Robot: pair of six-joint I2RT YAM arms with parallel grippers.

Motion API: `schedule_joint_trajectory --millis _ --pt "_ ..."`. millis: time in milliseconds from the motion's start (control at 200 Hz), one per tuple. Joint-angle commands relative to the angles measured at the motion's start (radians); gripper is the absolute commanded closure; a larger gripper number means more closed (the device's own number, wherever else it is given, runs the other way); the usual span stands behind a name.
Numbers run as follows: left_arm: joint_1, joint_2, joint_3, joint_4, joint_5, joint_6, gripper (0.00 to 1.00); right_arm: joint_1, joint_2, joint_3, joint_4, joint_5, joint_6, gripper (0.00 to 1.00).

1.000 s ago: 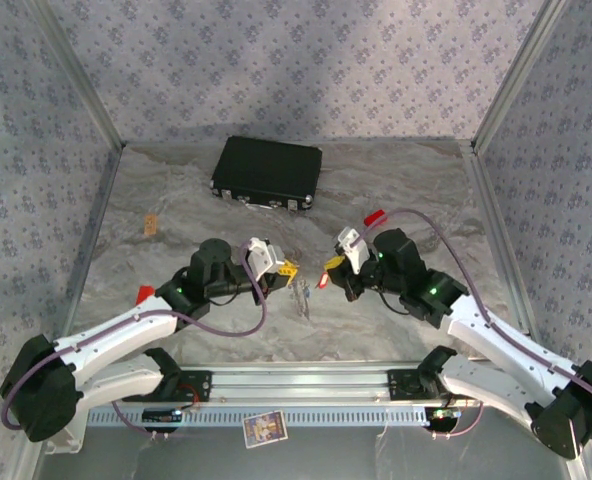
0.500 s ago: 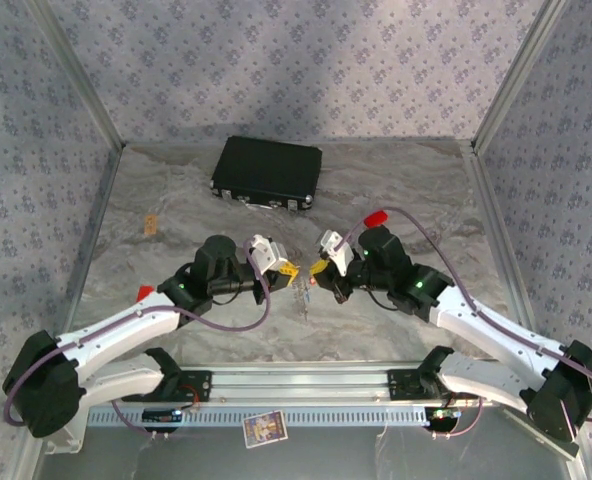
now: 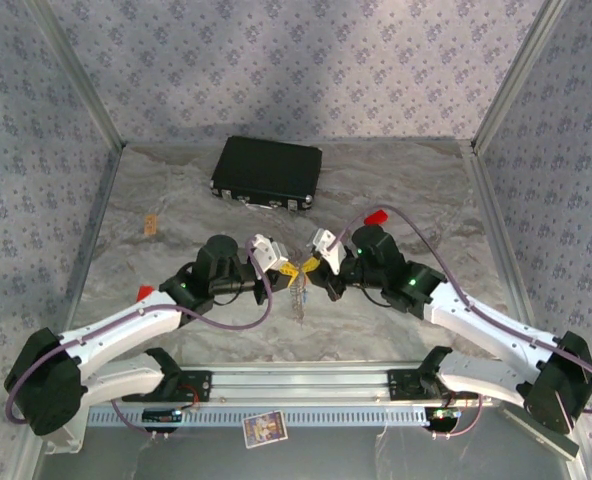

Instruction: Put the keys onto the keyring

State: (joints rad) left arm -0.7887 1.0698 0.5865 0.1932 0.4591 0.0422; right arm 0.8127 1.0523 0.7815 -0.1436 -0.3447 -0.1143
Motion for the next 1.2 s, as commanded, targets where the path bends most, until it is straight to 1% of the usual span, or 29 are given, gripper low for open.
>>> schedule_joint_trajectory --millis 0,350,830,994,1194 --pt "-0.007 0.001 0.03 0.029 0.021 -0.012 1.0 0.008 0.004 0.034 0.032 0.011 -0.021 1.0" --pt "-0.007 0.001 0.027 0.035 0.029 -0.016 1.0 0.022 0.008 0.018 0.076 0.094 -0.017 1.0" --pt "-0.007 -0.013 0.018 0.057 0.02 -0.029 1.0 0.026 0.025 0.016 0.049 0.111 -0.028 1.0" --pt "-0.007 -0.013 0.013 0.066 0.024 -0.034 1.0 0.028 0.025 0.015 0.069 0.155 -0.008 1.0" --pt "-0.007 -0.013 0.013 0.067 0.023 -0.034 1.0 0.033 0.023 0.012 0.096 0.254 0.025 1.0"
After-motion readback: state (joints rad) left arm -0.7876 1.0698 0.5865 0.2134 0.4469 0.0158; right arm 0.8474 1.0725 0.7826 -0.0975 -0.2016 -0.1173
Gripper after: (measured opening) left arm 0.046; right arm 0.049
